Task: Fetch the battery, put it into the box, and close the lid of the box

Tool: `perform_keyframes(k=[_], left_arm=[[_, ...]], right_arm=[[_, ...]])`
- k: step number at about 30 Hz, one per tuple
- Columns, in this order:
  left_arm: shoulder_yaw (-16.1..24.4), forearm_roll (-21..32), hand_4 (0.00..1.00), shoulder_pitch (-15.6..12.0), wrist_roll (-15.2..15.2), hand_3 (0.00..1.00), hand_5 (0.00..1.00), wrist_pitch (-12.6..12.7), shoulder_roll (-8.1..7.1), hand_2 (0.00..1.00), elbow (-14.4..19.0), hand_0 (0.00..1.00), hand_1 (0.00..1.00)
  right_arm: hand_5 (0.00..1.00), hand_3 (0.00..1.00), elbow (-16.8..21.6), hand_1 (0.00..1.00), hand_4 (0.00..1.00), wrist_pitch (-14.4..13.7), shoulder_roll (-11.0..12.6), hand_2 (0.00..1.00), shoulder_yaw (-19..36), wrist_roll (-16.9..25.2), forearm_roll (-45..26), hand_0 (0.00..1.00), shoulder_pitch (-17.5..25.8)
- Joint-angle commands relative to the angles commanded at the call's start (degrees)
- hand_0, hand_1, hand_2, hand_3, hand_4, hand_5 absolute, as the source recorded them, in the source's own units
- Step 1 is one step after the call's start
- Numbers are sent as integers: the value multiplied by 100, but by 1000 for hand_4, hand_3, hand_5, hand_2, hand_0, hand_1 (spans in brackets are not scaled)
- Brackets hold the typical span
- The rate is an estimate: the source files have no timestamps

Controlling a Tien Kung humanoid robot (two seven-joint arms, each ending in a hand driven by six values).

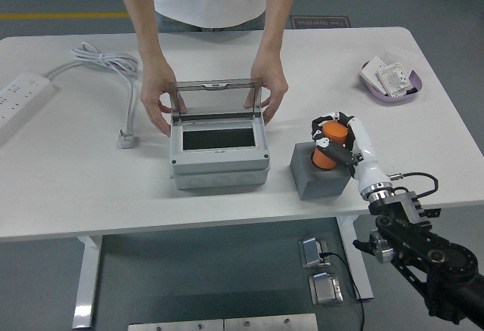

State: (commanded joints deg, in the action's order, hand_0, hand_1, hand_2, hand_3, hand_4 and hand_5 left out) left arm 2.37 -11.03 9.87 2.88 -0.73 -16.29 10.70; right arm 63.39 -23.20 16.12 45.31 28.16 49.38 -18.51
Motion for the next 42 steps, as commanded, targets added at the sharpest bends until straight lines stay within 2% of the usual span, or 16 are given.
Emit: perform_keyframes(k=[11, 15, 18, 21, 25, 30, 34, 37, 42], left_arm=[[87, -99, 579, -7, 27, 667, 305, 5, -8, 685, -7, 720, 746], [177, -188, 583, -19, 58, 666, 307, 6, -14, 687, -14, 722, 746], [322, -338, 583, -28, 109, 666, 307, 3, -21, 687, -21, 722, 746], [494, -517, 590, -35, 172, 668, 317, -5, -30, 689, -25, 722, 746], [666, -709, 590, -42, 240, 668, 317, -16, -39, 689, -24, 722, 746], [876, -940, 592, -54, 321, 668, 325, -27, -54, 690, -23, 723, 746], [997, -1069, 593, -52, 366, 669, 328, -33, -71, 691, -22, 723, 747], [1053, -1139, 593, -40, 386, 669, 328, -34, -79, 691, -20, 723, 747], [1115, -1241, 594, 3, 410, 671, 331, -41, -82, 694, -14, 725, 747]], right_arm=[[2, 359, 204, 304, 80, -108, 49, 241, -113, -134, 116, 234, -277], [2, 360, 518, 305, 75, -355, 83, 241, -390, -617, 682, 231, -638], [2, 360, 672, 305, 75, -396, 32, 241, -644, -1038, 1199, 231, -954], [2, 363, 725, 295, 68, -288, -100, 242, -894, -1513, 1784, 212, -1316], [2, 363, 649, 295, 68, -4, -305, 242, -1166, -2122, 2532, 212, -1772], [2, 362, 455, 287, 57, 310, -523, 242, -1541, -2851, 3434, 192, -2372], [2, 362, 260, 285, 53, 429, -662, 242, -1794, -3269, 3998, 191, -2732], [2, 362, 105, 285, 53, 459, -757, 242, -1965, -3364, 4243, 191, -2872], [2, 364, -121, 285, 52, 446, -911, 244, -2272, -3369, 4236, 191, -2988]])
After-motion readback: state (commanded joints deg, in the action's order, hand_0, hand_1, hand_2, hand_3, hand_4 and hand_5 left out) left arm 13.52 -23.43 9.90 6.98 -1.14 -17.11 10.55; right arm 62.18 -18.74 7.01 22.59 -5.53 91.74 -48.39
